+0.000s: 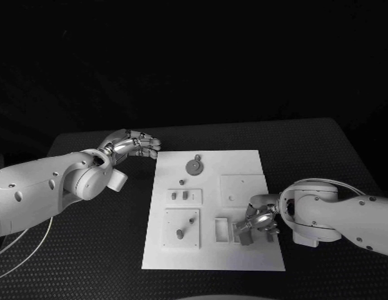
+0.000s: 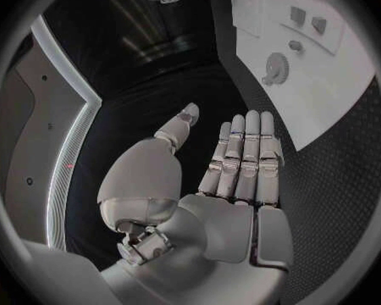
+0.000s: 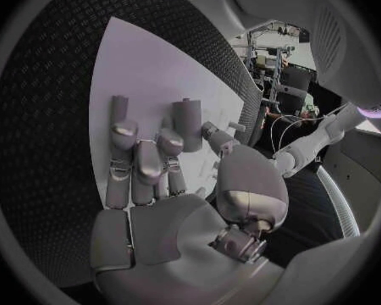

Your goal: Assemble the parts on the task board

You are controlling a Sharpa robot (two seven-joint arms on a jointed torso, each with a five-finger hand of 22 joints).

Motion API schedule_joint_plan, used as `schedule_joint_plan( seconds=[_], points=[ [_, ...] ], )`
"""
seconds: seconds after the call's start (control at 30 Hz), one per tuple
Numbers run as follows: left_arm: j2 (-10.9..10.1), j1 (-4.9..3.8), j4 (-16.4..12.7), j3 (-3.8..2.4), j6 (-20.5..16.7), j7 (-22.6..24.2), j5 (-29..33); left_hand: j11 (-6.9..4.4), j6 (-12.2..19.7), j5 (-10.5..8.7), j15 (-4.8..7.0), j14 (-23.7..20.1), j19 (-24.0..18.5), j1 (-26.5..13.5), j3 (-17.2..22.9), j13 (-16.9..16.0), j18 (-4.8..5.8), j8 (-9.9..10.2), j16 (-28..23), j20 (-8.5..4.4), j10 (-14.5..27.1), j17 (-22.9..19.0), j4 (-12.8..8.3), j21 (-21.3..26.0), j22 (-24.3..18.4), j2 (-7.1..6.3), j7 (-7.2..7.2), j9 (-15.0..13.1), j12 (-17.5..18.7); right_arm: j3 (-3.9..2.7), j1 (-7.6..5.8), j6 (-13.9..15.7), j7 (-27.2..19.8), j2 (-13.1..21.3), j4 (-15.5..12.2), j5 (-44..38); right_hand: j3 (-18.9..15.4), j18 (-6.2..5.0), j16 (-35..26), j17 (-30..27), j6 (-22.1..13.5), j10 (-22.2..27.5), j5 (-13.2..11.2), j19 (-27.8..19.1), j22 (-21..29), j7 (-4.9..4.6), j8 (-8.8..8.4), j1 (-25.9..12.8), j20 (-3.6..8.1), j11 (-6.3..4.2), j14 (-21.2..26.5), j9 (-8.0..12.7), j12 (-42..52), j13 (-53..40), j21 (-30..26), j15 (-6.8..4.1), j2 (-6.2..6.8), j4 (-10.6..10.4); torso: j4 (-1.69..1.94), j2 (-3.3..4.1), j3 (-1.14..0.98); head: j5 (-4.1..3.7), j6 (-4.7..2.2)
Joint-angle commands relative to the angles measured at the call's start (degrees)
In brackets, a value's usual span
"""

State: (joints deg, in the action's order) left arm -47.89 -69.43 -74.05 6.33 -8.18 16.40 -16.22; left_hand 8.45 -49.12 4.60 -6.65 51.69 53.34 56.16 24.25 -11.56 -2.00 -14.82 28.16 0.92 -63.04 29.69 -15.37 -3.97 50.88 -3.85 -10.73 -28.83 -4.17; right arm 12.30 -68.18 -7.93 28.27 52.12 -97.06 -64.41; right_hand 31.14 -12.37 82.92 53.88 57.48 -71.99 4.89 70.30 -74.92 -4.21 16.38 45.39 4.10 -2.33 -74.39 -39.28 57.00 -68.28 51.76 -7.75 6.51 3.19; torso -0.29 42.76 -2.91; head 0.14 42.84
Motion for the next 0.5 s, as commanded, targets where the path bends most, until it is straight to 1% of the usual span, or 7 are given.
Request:
schedule_joint_plan(
  seconds=[0.03,0.07,0.1,0.2,0.3,0.43,0.5],
  points=[
    [0.0,-0.06,-0.15,-0.03,0.7,0.26,0.28,0.07,0.21,-0.26,-0.2,0.02,-0.24,-0.45,0.13,0.07,-0.61,-0.31,-0.2,0.18,-0.39,0.08,0.3,0.06,-0.07,-0.03,0.14,0.06,0.24,0.6,0.78,-1.26,0.46,-0.04,0.52,-0.19,0.28,-2.62,-0.26,-0.09,0.94,1.14,0.4,-0.51,-1.13,-0.62,-1.11,2.12,0.08,0.74,0.22,2.24,-0.22,-0.06,0.38,0.11,-3.55,4.07,-0.03,-0.02,-0.06,0.0,0.04],
    [0.0,-0.06,-0.15,-0.03,0.73,0.26,0.28,0.07,0.21,-0.26,-0.2,0.02,-0.24,-0.45,0.13,0.07,-0.61,-0.32,-0.2,0.19,-0.39,0.08,0.31,0.06,-0.07,-0.03,0.14,0.06,0.24,0.6,0.78,-1.22,0.46,0.0,0.5,-0.19,-0.11,-2.62,-0.24,-0.06,1.12,1.1,0.32,-0.57,-1.1,-0.61,-1.13,1.79,-0.15,0.79,0.2,2.25,-0.24,-0.04,0.4,0.14,-4.44,5.81,-0.03,-0.02,-0.06,0.0,0.04],
    [0.0,-0.06,-0.14,-0.03,0.73,0.25,0.28,0.07,0.21,-0.26,-0.2,0.02,-0.24,-0.45,0.14,0.08,-0.61,-0.32,-0.21,0.19,-0.39,0.09,0.31,0.06,-0.07,-0.02,0.14,0.06,0.24,0.6,0.78,-1.17,0.42,0.11,0.42,-0.18,0.0,-2.63,-0.26,-0.1,1.22,1.07,0.46,-0.57,-1.07,-0.62,-1.17,1.75,-0.23,0.74,0.19,2.28,-0.27,-0.02,0.38,0.15,-5.39,6.85,-0.03,-0.02,-0.06,0.0,0.04],
    [-0.02,-0.06,-0.14,-0.03,0.71,0.22,0.28,0.07,0.21,-0.26,-0.2,0.02,-0.24,-0.46,0.16,0.08,-0.61,-0.32,-0.22,0.19,-0.39,0.1,0.32,0.05,-0.08,-0.01,0.14,0.06,0.24,0.6,0.78,-0.77,0.18,0.36,0.19,-0.18,0.16,-2.63,-0.26,-0.11,1.6,0.91,0.54,-0.49,-1.01,-0.59,-1.26,0.79,-0.48,0.72,0.11,2.37,-0.33,0.06,0.38,0.14,-7.11,9.1,-0.07,-0.01,-0.05,-0.03,0.04],
    [-0.02,-0.06,-0.11,-0.03,0.71,0.19,0.28,0.07,0.21,-0.26,-0.21,0.02,-0.25,-0.47,0.17,0.08,-0.61,-0.32,-0.24,0.2,-0.39,0.12,0.34,0.05,-0.08,0.0,0.14,0.07,0.24,0.59,0.77,-0.53,0.11,0.82,-0.27,0.24,0.36,-2.63,-0.24,-0.1,1.95,0.76,0.58,-0.37,-0.96,-0.54,-1.33,-0.52,-0.66,0.69,0.01,2.45,-0.38,0.14,0.35,0.12,-7.9,10.17,-0.1,-0.04,-0.08,0.04,0.03],
    [-0.01,-0.06,-0.03,-0.03,0.71,0.16,0.28,0.07,0.21,-0.27,-0.21,0.03,-0.25,-0.48,0.17,0.09,-0.61,-0.33,-0.25,0.2,-0.39,0.14,0.34,0.05,-0.09,0.0,0.14,0.07,0.23,0.56,0.65,-0.17,0.05,1.41,-0.83,0.57,0.62,-2.63,-0.19,-0.02,2.19,0.64,0.59,-0.26,-0.93,-0.5,-1.4,-1.65,-0.73,0.65,-0.1,2.52,-0.41,0.19,0.32,0.09,-8.21,10.37,-0.06,-0.04,-0.06,0.01,-0.03],
    [-0.01,-0.06,0.05,-0.03,0.7,0.14,0.28,0.07,0.21,-0.27,-0.21,0.03,-0.25,-0.49,0.18,0.09,-0.61,-0.33,-0.26,0.2,-0.39,0.15,0.35,0.05,-0.09,0.0,0.14,0.07,0.23,0.56,0.27,0.03,0.01,1.65,-1.02,1.17,0.74,-2.63,-0.18,-0.02,2.27,0.61,0.6,-0.22,-0.92,-0.48,-1.42,-2.06,-0.74,0.64,-0.12,2.55,-0.42,0.21,0.31,0.08,-8.28,10.37,-0.05,-0.05,-0.04,-0.02,-0.1]
  ],
)
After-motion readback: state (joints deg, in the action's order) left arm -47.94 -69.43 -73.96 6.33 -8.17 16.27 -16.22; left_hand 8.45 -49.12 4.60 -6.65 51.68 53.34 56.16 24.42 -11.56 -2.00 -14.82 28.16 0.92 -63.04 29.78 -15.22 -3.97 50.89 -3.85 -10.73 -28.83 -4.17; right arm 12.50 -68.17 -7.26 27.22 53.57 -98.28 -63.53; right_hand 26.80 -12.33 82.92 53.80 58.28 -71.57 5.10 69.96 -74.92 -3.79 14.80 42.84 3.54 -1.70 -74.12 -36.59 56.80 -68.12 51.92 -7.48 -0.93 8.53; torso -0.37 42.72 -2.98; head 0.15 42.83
